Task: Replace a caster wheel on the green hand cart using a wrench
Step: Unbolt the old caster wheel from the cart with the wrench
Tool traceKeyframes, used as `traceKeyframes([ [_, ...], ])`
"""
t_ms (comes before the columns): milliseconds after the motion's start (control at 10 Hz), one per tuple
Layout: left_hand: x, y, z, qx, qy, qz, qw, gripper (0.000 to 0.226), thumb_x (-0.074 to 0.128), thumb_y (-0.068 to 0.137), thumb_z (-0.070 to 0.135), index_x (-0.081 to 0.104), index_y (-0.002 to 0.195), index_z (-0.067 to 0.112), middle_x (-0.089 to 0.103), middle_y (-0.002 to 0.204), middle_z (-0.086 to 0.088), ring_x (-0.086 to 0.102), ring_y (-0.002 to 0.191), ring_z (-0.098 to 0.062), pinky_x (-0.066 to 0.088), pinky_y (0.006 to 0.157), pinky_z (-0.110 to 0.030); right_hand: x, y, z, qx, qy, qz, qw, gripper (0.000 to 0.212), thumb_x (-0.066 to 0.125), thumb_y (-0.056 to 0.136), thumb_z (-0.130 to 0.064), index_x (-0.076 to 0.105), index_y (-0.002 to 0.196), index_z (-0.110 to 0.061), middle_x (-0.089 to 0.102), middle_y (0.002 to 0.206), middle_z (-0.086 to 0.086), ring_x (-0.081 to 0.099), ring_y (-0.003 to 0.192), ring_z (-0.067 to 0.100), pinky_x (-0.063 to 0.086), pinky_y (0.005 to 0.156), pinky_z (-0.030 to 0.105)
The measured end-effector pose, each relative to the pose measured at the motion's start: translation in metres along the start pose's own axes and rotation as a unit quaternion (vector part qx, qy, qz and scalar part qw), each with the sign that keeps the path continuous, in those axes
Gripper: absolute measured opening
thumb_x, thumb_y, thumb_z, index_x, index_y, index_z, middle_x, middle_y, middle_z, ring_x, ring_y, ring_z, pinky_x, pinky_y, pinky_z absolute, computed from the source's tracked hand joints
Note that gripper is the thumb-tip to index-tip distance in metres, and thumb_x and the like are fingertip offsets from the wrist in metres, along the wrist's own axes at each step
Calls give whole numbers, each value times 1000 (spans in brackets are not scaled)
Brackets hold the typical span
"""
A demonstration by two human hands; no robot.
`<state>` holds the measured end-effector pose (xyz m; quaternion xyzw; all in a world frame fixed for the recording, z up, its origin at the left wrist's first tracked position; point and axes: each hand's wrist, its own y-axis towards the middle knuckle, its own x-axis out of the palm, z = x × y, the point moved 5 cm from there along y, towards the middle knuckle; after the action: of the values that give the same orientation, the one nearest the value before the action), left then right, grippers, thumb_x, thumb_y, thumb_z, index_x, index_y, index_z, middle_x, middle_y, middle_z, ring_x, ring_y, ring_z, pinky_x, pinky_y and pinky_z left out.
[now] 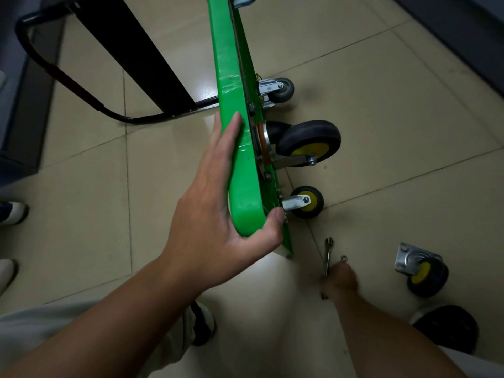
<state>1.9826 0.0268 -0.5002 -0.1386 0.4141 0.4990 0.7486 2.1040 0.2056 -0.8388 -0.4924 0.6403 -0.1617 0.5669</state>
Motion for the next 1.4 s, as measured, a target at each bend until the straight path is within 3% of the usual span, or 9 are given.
traceKeyframes([
  [100,-1,-1,0,0,-2,-9,1000,104,66,79,52,15,165,22,17,172,3,18,155,-2,23,114,-5,-1,15,0,-40,-54,-5,998,31,62,96,-13,62,124,1,61,129,21,59,122,34,47,95,32],
  [300,-11,-3,7,-7,-5,-14,1000,108,61,74,66,10,164,37,13,172,13,43,142,-8,51,99,-28,-70,-34,-42,-157,-53,24,986,22,68,87,-7,61,107,-2,66,117,20,61,114,36,50,88,32],
  [500,-11,-5,10,-18,25,-39,999,111,51,69,79,0,162,46,-2,172,20,53,133,-15,55,94,-31,-150,-123,-105,-284,-240,-67,926,25,64,91,-17,51,113,-17,61,110,6,63,97,23,53,74,29],
  [600,-12,-6,7,-15,16,-49,999,113,52,68,81,-1,162,47,-5,171,22,56,132,-18,57,95,-34,-172,-171,-112,-324,-164,-69,929,15,59,92,-17,45,93,-23,60,85,2,66,72,17,48,54,24],
  [700,-13,-6,6,-18,15,-62,998,114,51,67,83,-5,160,50,-10,170,25,60,126,-19,59,91,-39,-175,-206,-111,-326,-4,-91,941,10,47,93,-6,49,96,-15,70,81,18,74,62,29,59,54,39],
  [800,-14,-4,5,-16,23,-68,997,115,49,66,88,-8,159,52,-13,169,25,60,126,-18,60,88,-36,-170,-220,-118,-354,66,-61,931,24,41,92,0,53,98,-21,70,65,5,69,50,24,51,45,28],
  [1000,-13,-4,5,-13,12,-79,997,120,48,64,94,-8,161,48,-16,168,25,43,145,-16,51,96,-25,-156,-219,-140,-372,105,2,922,41,45,99,-9,55,121,-42,63,82,-12,57,50,-11,38,42,8],
  [1100,-15,-4,2,-10,-2,-87,996,120,50,64,95,-7,160,50,-11,170,24,40,147,-14,54,105,-39,-153,-214,-148,-350,153,-9,924,31,45,102,-17,60,124,-35,63,76,-7,53,41,-6,41,44,15],
  [1400,-14,-3,-4,4,-23,-87,996,118,47,66,98,-2,161,50,0,172,20,32,142,-1,41,107,-25,-146,-207,-164,-279,245,-90,924,41,47,105,-17,55,144,-25,63,76,5,53,45,11,47,49,25],
])
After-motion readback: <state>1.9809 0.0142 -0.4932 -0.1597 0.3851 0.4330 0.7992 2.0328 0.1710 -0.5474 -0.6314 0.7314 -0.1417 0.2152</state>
